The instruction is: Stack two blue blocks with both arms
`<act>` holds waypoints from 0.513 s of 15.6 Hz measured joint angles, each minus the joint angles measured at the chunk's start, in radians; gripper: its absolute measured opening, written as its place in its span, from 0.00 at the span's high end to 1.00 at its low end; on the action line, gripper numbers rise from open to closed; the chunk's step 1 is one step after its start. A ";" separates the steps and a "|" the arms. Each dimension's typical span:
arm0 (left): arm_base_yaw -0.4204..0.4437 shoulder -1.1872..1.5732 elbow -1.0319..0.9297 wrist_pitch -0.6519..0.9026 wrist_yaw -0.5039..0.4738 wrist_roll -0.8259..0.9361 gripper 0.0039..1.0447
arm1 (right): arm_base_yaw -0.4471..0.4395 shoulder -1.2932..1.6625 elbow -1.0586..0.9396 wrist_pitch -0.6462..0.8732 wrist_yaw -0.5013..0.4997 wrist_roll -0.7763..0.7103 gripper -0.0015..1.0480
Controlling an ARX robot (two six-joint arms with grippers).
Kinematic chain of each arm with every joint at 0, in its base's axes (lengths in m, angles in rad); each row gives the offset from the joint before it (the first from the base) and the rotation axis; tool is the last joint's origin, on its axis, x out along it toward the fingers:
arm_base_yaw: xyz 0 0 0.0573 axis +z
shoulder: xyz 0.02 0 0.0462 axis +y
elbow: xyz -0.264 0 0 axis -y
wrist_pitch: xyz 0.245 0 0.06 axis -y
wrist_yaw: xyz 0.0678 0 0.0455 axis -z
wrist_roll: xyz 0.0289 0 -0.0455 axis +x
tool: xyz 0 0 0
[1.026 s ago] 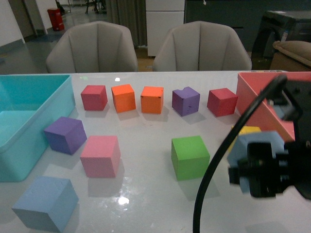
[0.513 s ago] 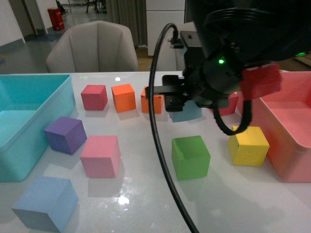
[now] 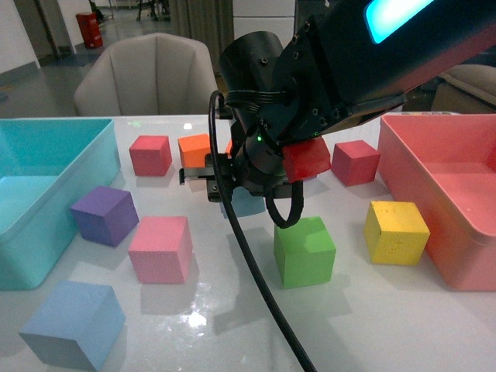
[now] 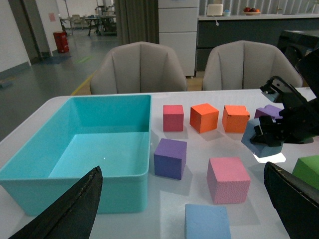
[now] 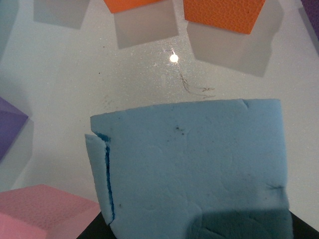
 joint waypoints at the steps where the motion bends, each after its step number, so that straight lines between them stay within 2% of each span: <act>1: 0.000 0.000 0.000 0.000 0.000 0.000 0.06 | 0.000 0.019 0.026 -0.021 -0.005 0.021 0.58; 5: 0.000 0.000 0.000 0.000 0.000 0.000 0.06 | 0.000 0.083 0.137 -0.123 0.002 0.138 0.58; 8: 0.000 0.000 0.000 0.000 0.000 0.000 0.06 | 0.008 0.132 0.187 -0.152 0.036 0.140 0.58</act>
